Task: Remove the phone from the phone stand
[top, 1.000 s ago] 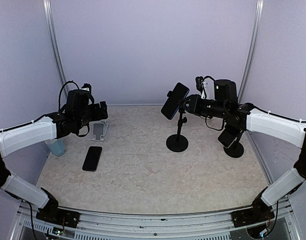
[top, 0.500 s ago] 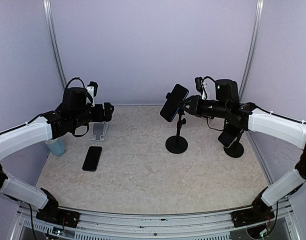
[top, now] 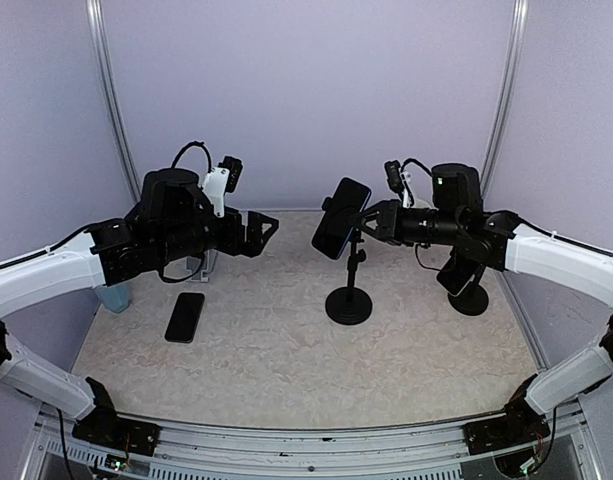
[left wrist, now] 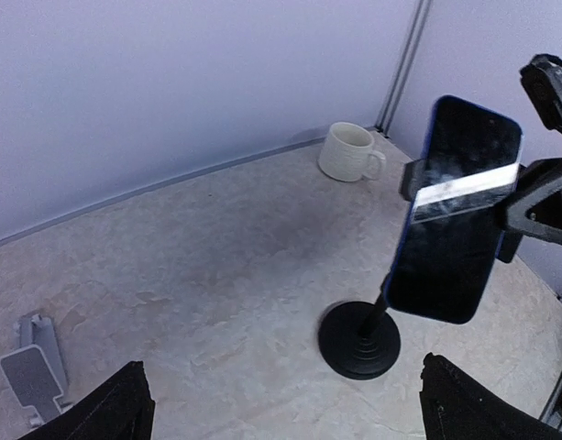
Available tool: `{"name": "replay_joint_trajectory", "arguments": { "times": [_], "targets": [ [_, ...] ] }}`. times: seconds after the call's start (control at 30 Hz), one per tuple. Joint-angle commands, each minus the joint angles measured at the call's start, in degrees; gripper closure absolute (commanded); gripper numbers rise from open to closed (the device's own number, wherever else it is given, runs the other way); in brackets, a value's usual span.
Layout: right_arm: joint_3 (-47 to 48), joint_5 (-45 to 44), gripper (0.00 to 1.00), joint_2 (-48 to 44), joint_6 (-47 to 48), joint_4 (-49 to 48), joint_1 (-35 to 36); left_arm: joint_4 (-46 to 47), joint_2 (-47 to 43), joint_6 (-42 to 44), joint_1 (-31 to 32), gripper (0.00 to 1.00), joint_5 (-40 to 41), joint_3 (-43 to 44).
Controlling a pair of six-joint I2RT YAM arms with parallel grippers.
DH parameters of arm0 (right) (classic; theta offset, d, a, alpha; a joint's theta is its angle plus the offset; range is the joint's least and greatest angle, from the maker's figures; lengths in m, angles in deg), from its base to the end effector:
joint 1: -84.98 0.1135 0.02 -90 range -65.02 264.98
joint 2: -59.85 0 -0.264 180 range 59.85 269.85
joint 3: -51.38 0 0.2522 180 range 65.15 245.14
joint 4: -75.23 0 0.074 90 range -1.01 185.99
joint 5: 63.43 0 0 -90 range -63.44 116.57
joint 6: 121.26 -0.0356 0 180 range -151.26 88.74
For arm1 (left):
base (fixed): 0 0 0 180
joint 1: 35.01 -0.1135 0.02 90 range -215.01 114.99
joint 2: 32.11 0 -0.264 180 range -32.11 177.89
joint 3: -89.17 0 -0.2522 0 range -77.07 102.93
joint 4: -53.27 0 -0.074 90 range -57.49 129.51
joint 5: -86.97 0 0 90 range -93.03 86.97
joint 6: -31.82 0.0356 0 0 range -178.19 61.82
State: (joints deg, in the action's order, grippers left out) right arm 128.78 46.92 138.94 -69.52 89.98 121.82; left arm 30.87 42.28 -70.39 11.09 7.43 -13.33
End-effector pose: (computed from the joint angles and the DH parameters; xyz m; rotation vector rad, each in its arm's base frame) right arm 0.2528 0.2048 0.3349 -0.2450 2.0153 1.2030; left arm 0.2152 -0.2143 0.3454 0.4429 1.8838 -0.5131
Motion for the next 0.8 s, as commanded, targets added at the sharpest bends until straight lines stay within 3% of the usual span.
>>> {"name": "replay_joint_trajectory", "arguments": {
  "times": [0.0, 0.37, 0.77],
  "targets": [
    [-0.7, 0.2, 1.00, -4.5, -0.8, -9.5, 3.2, -0.2, 1.5, -1.1, 5.2, 0.01, -1.0, 3.2],
    [-3.0, -2.8, 1.00, -4.0, -3.0, -15.1, 9.3, -1.6, 5.9, -2.0, 10.5, 0.01, -5.6, 5.3],
    [-2.9, -3.5, 1.00, -4.0, -4.5, -15.5, 11.5, -2.7, 10.0, 0.1, 10.8, 0.01, -8.9, 8.1]
  ]
}}
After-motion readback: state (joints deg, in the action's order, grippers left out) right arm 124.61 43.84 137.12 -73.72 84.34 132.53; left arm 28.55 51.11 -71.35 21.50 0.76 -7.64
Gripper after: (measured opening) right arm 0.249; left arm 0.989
